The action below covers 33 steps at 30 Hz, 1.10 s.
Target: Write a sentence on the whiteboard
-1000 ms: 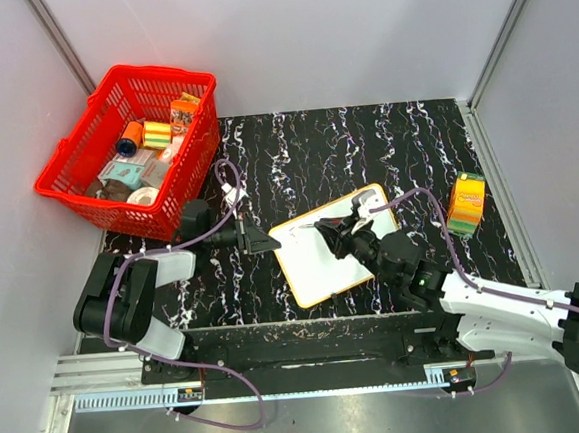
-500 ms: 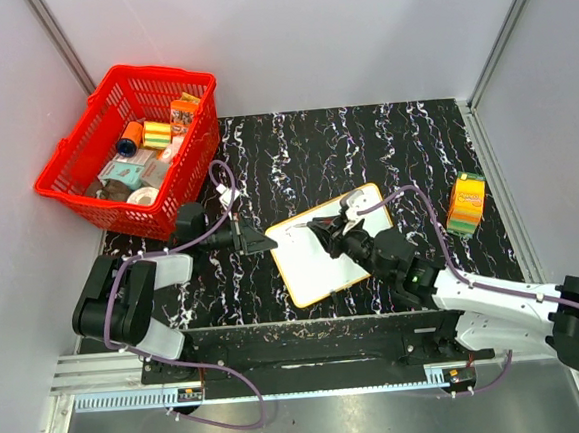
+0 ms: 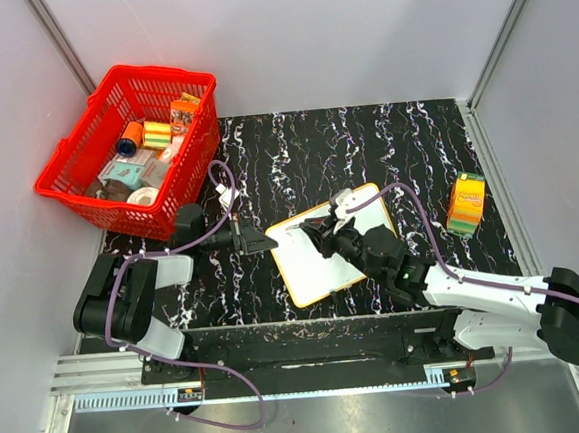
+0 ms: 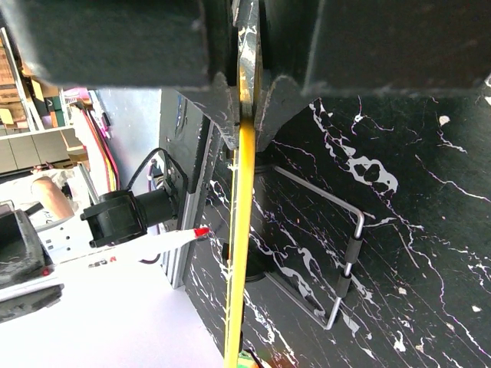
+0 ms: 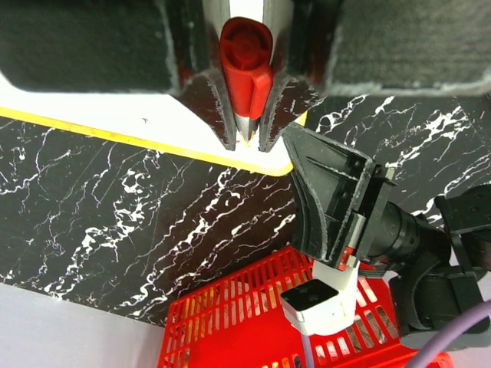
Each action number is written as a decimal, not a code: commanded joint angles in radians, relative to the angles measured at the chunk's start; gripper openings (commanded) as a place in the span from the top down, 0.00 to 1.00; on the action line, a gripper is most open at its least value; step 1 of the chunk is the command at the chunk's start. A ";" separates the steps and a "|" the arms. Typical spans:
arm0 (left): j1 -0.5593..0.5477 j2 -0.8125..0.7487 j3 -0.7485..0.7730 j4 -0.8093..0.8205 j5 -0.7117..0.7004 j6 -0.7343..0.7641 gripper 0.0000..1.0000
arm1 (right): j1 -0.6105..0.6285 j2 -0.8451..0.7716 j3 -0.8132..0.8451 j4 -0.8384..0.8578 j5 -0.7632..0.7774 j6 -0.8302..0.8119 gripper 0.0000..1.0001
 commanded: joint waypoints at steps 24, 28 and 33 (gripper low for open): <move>-0.008 0.008 0.012 0.115 0.011 0.037 1.00 | 0.030 0.029 0.035 0.049 0.084 0.008 1.00; -0.008 0.007 0.013 0.115 0.009 0.037 1.00 | 0.030 0.032 0.029 0.038 0.089 0.011 1.00; -0.008 0.007 0.013 0.113 0.009 0.037 1.00 | 0.030 0.019 0.020 0.026 0.078 0.019 1.00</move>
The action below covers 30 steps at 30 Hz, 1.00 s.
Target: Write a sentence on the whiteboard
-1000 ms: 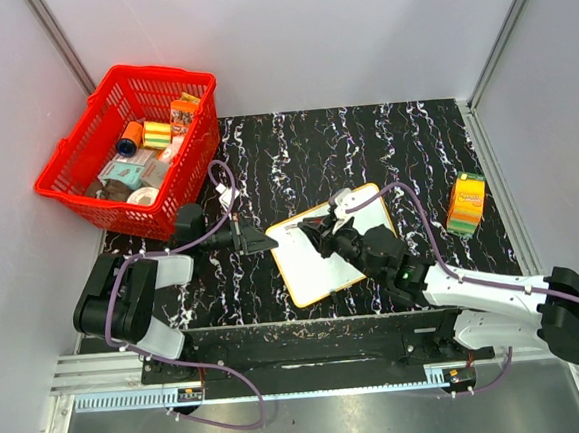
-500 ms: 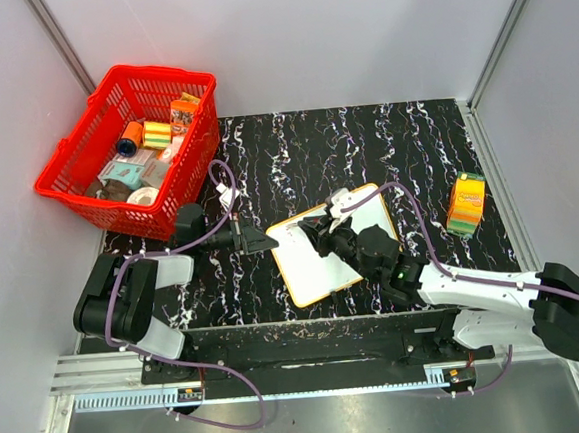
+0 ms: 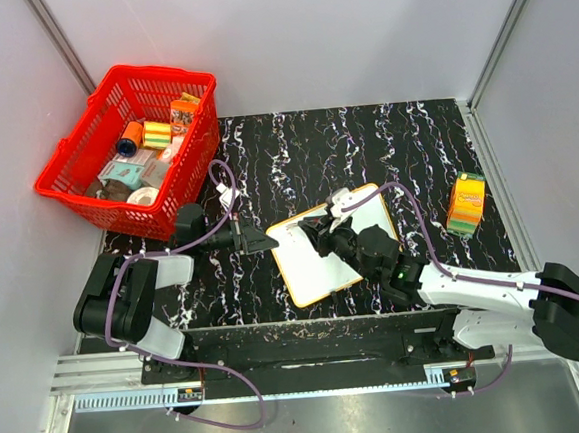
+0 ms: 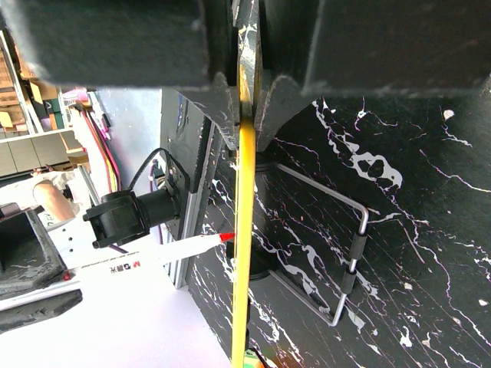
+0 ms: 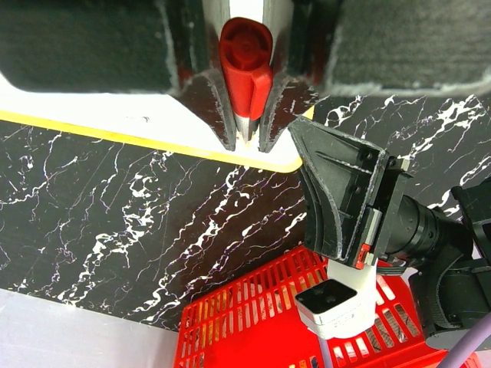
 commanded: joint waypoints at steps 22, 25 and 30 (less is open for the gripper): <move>-0.006 0.004 0.015 0.081 0.003 0.055 1.00 | 0.010 -0.074 -0.034 0.001 0.026 0.051 1.00; -0.007 0.004 0.016 0.079 0.001 0.055 1.00 | 0.009 -0.071 -0.022 0.014 0.029 0.051 1.00; -0.007 0.006 0.018 0.076 0.003 0.058 1.00 | 0.009 -0.053 -0.003 0.020 0.037 0.043 1.00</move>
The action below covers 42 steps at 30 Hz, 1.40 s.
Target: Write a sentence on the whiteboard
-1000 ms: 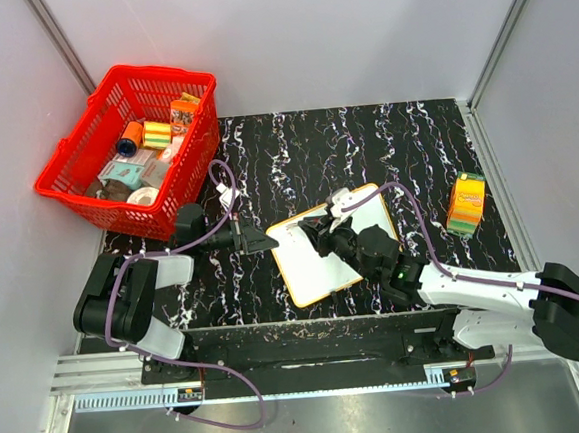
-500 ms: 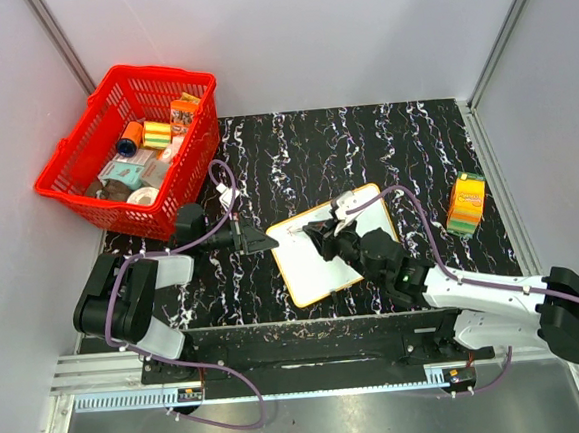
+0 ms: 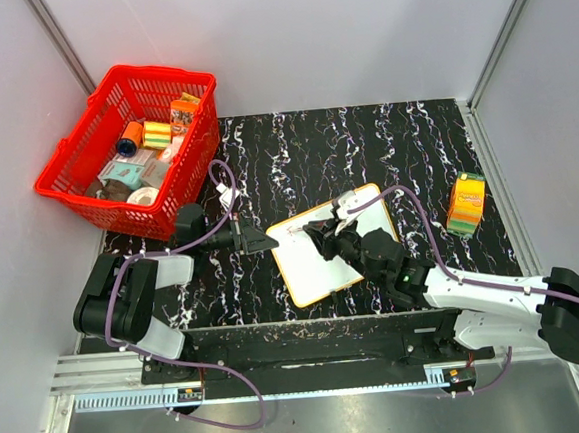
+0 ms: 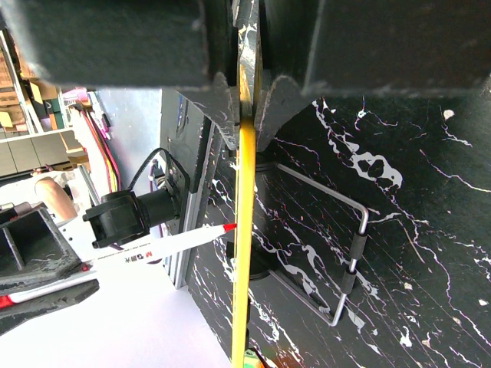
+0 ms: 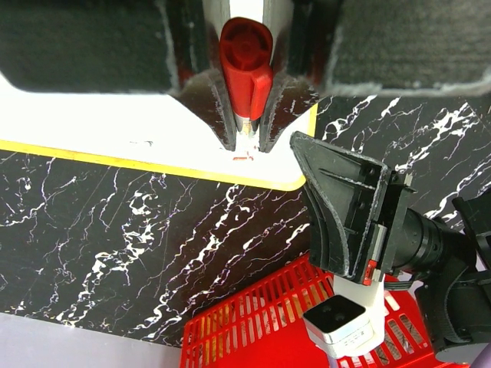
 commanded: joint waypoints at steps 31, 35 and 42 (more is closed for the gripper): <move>-0.009 0.004 0.023 0.064 0.000 0.064 1.00 | 0.009 -0.053 -0.038 -0.099 0.009 0.088 1.00; -0.008 0.003 0.023 0.061 0.001 0.065 1.00 | 0.009 -0.064 -0.053 -0.118 -0.004 0.098 1.00; -0.009 0.003 0.026 0.057 0.001 0.068 1.00 | 0.009 -0.099 -0.061 -0.137 -0.004 0.102 1.00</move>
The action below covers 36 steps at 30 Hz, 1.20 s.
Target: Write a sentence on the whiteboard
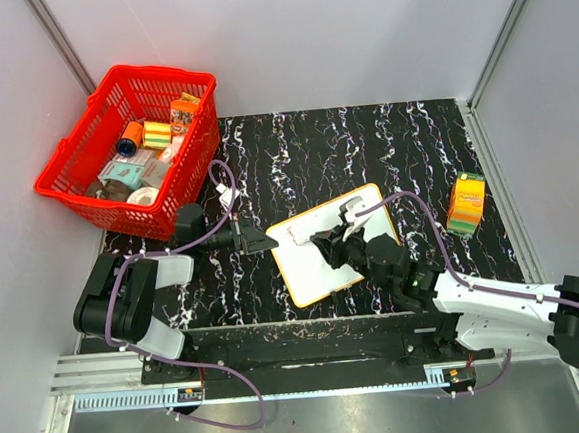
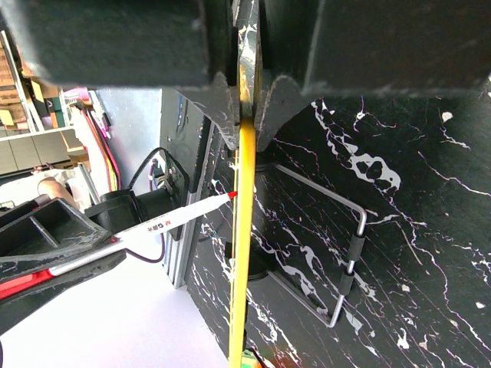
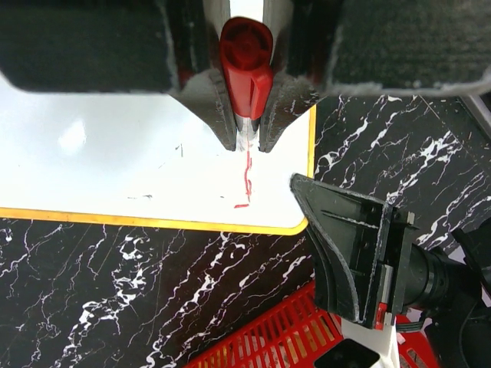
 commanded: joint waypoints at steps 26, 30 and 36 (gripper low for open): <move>-0.013 -0.009 0.027 0.027 -0.001 0.093 1.00 | 0.008 0.069 0.110 0.064 0.074 -0.052 1.00; -0.015 -0.009 0.030 0.024 -0.001 0.093 1.00 | 0.008 0.063 0.100 0.058 0.081 -0.052 1.00; -0.015 -0.009 0.030 0.020 -0.004 0.097 1.00 | 0.007 0.063 0.092 0.041 0.117 -0.042 1.00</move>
